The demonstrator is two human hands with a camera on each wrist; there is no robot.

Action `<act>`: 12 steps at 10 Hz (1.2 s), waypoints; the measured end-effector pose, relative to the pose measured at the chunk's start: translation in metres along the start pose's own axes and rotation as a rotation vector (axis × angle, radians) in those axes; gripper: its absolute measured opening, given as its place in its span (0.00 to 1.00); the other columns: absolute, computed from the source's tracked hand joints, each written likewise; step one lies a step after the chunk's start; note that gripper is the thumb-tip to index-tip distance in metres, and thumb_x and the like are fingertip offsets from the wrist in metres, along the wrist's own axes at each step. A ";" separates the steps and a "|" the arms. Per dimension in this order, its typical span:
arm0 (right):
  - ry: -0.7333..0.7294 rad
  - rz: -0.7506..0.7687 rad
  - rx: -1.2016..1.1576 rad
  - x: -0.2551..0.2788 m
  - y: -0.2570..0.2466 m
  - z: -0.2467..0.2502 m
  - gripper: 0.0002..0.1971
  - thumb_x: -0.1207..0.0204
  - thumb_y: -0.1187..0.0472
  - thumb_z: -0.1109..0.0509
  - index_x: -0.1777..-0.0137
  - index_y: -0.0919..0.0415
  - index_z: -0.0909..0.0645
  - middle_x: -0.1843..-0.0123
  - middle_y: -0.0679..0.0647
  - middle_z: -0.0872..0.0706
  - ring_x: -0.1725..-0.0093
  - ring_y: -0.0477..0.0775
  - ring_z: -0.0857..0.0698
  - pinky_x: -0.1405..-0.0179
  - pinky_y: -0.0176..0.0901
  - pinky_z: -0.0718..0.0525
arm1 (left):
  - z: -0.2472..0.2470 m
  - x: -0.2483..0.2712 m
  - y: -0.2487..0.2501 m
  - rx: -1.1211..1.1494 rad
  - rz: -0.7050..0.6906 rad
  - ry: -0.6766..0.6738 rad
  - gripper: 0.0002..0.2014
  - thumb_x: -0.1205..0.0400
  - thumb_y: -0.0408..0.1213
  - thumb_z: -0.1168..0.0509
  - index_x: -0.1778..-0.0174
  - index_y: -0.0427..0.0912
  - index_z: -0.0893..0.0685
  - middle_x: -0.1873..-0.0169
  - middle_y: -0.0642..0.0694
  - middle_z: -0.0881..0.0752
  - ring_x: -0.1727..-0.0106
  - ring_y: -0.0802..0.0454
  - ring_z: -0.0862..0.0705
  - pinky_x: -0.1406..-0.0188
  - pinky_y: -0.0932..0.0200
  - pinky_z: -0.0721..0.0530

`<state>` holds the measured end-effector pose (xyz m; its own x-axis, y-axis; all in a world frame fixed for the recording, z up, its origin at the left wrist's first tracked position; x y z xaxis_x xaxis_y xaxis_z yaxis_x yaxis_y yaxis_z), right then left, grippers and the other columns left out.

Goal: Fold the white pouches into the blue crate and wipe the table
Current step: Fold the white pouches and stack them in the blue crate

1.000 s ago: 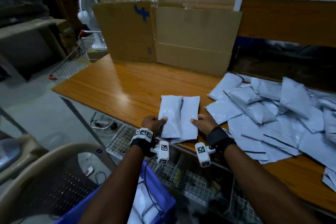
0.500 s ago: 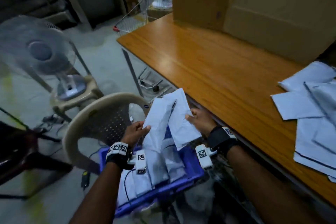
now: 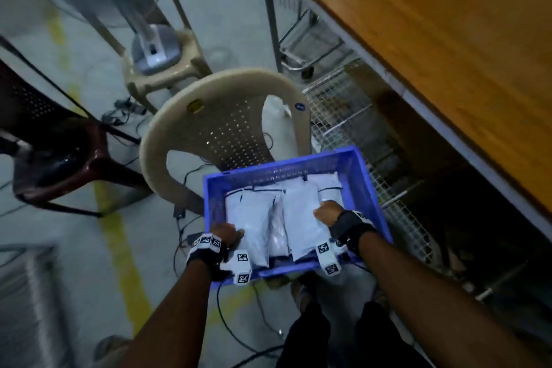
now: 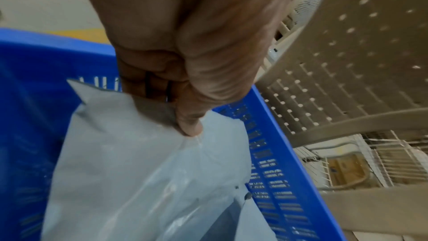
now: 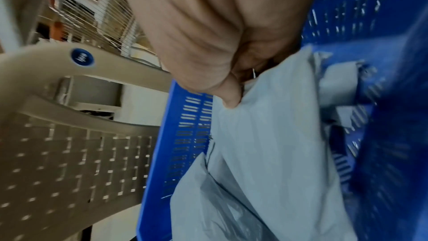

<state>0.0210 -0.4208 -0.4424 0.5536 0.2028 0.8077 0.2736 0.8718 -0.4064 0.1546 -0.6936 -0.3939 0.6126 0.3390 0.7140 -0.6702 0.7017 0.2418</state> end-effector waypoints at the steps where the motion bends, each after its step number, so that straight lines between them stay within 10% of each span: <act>1: -0.080 0.053 -0.052 -0.029 0.000 -0.034 0.17 0.13 0.67 0.46 0.31 0.72 0.23 0.32 0.68 0.20 0.32 0.62 0.20 0.35 0.46 0.26 | -0.013 -0.016 -0.023 0.074 0.126 0.008 0.15 0.09 0.44 0.47 0.39 0.45 0.16 0.32 0.37 0.16 0.30 0.41 0.18 0.35 0.54 0.20; 2: -0.044 0.005 -0.110 -0.035 -0.015 -0.054 0.16 0.15 0.60 0.37 0.30 0.65 0.24 0.41 0.62 0.22 0.43 0.55 0.22 0.42 0.42 0.24 | -0.024 -0.032 -0.039 0.069 0.160 0.007 0.17 0.11 0.41 0.42 0.30 0.39 0.18 0.32 0.37 0.17 0.30 0.41 0.19 0.42 0.60 0.20; 3: -0.076 -0.041 -0.115 -0.045 -0.023 -0.072 0.23 0.16 0.59 0.36 0.24 0.68 0.28 0.29 0.64 0.21 0.30 0.61 0.22 0.40 0.41 0.25 | -0.030 -0.044 -0.048 0.353 0.324 0.059 0.18 0.12 0.38 0.40 0.29 0.34 0.19 0.31 0.36 0.17 0.29 0.40 0.19 0.49 0.68 0.23; 5: -0.069 -0.043 -0.031 -0.053 -0.032 -0.088 0.31 0.19 0.51 0.32 0.22 0.70 0.31 0.24 0.66 0.24 0.30 0.66 0.21 0.32 0.49 0.23 | -0.036 -0.056 -0.036 0.386 0.272 0.221 0.23 0.20 0.33 0.32 0.27 0.38 0.22 0.33 0.35 0.16 0.38 0.40 0.15 0.41 0.55 0.19; 6: 0.060 -0.015 0.034 -0.053 -0.027 -0.075 0.24 0.20 0.49 0.32 0.30 0.63 0.21 0.29 0.61 0.19 0.31 0.63 0.20 0.33 0.45 0.23 | -0.028 -0.055 -0.011 0.346 0.101 0.232 0.28 0.18 0.30 0.33 0.20 0.41 0.28 0.21 0.39 0.26 0.26 0.40 0.22 0.29 0.56 0.27; 12: -0.005 0.065 0.079 -0.075 -0.043 -0.090 0.10 0.31 0.50 0.22 0.55 0.53 0.16 0.48 0.58 0.10 0.45 0.60 0.11 0.44 0.47 0.13 | -0.060 -0.103 -0.009 -0.171 0.076 -0.124 0.49 0.23 0.28 0.29 0.12 0.53 0.51 0.15 0.40 0.68 0.13 0.38 0.61 0.18 0.39 0.40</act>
<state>0.0383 -0.5138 -0.5241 0.5642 0.2626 0.7828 0.1736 0.8891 -0.4235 0.1228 -0.6975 -0.5087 0.5000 0.3226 0.8037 -0.6253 0.7766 0.0773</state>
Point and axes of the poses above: each hand's wrist, its own x-axis away from the middle knuckle, its own z-axis out of the back of the hand, y = z × x, the point moved 5 cm from there along -x, towards the middle knuckle
